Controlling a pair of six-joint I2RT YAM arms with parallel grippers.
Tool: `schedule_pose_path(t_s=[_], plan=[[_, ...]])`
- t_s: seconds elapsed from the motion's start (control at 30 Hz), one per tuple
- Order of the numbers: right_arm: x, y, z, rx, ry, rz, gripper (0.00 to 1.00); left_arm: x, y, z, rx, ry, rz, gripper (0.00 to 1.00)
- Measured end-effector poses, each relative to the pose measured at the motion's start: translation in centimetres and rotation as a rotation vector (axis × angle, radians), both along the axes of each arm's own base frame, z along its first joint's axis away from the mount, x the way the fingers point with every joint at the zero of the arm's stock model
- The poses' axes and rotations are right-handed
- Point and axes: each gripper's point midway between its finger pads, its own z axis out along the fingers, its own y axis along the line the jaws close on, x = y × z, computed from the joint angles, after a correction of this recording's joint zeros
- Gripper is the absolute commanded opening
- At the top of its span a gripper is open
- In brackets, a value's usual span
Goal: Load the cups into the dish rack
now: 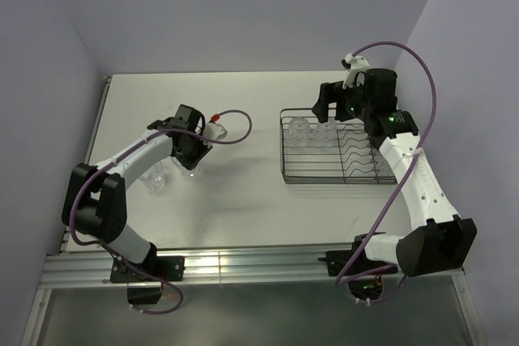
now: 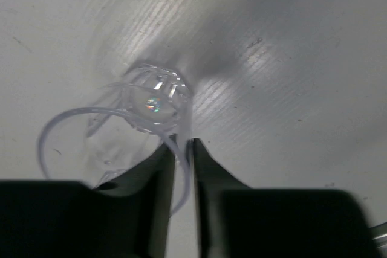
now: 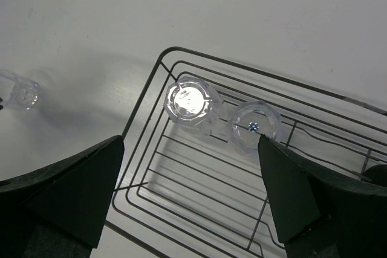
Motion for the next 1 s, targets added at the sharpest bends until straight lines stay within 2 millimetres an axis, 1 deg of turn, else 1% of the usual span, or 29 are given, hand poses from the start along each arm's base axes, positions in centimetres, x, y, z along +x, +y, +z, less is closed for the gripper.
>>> schedule_pose_path(t_s=[0.07, 0.1, 0.23, 0.3, 0.37, 0.43, 0.47, 0.53, 0.57, 0.6, 0.67, 0.7, 0.77, 0.8, 0.83, 0.87, 0.9, 0.93, 1.0], plan=[[-0.1, 0.4, -0.2, 0.022, 0.006, 0.008, 1.0, -0.2, -0.1, -0.1, -0.007, 0.008, 0.001, 0.08], [-0.1, 0.6, -0.3, 0.034, 0.011, 0.012, 1.0, -0.3, -0.1, -0.1, -0.01, 0.012, -0.001, 0.0], [-0.4, 1.7, -1.0, 0.085, 0.02, 0.028, 1.0, -0.5, -0.5, -0.1, -0.035, 0.028, 0.016, 0.0], [-0.5, 2.4, -0.9, 0.118, 0.019, 0.041, 1.0, -0.9, -0.8, 0.2, -0.063, 0.052, 0.036, 0.0], [-0.4, 3.0, -0.2, 0.157, 0.01, 0.049, 1.0, -0.9, -1.5, 1.1, -0.118, 0.073, 0.063, 0.0], [-0.2, 3.6, 0.6, 0.201, -0.004, 0.053, 1.0, -0.3, -2.3, 2.8, -0.19, 0.067, 0.094, 0.0], [-0.1, 3.9, 1.0, 0.229, -0.01, 0.055, 1.0, 0.3, -2.8, 4.2, -0.246, 0.049, 0.114, 0.0], [0.0, 4.6, 1.8, 0.295, -0.009, 0.062, 1.0, 1.8, -3.3, 8.0, -0.37, -0.026, 0.156, 0.0], [0.1, 4.9, 2.2, 0.319, -0.007, 0.066, 1.0, 2.6, -3.4, 10.3, -0.436, -0.078, 0.172, 0.0], [0.1, 5.5, 2.7, 0.357, 0.001, 0.078, 1.0, 3.2, -3.4, 13.0, -0.514, -0.141, 0.197, 0.0], [0.4, 6.3, 3.5, 0.42, 0.007, 0.096, 1.0, 3.7, -3.1, 17.7, -0.639, -0.256, 0.228, 0.0], [0.5, 6.7, 4.0, 0.458, 0.01, 0.108, 1.0, 3.4, -3.0, 20.5, -0.717, -0.313, 0.238, 0.0], [0.6, 7.5, 5.4, 0.539, 0.001, 0.129, 1.0, 2.7, -3.1, 25.0, -0.841, -0.408, 0.226, 0.0], [0.6, 7.9, 6.4, 0.582, -0.012, 0.142, 1.0, 2.0, -3.3, 27.2, -0.913, -0.451, 0.215, 0.0], [0.6, 8.3, 7.5, 0.631, -0.03, 0.159, 1.0, 1.3, -3.5, 28.8, -0.973, -0.483, 0.199, 0.0], [0.6, 8.8, 8.7, 0.68, -0.047, 0.176, 1.0, 0.8, -3.7, 29.9, -1.014, -0.51, 0.185, 0.0], [0.5, 9.1, 9.7, 0.723, -0.06, 0.189, 1.0, -0.1, -3.9, 31.5, -1.087, -0.546, 0.167, 0.0], [0.5, 9.5, 10.7, 0.765, -0.067, 0.199, 1.0, -0.8, -4.0, 32.5, -1.142, -0.573, 0.159, 0.0], [0.2, 10.7, 12.1, 0.836, -0.071, 0.23, 1.0, -1.7, -4.3, 33.5, -1.231, -0.594, 0.153, 0.0]])
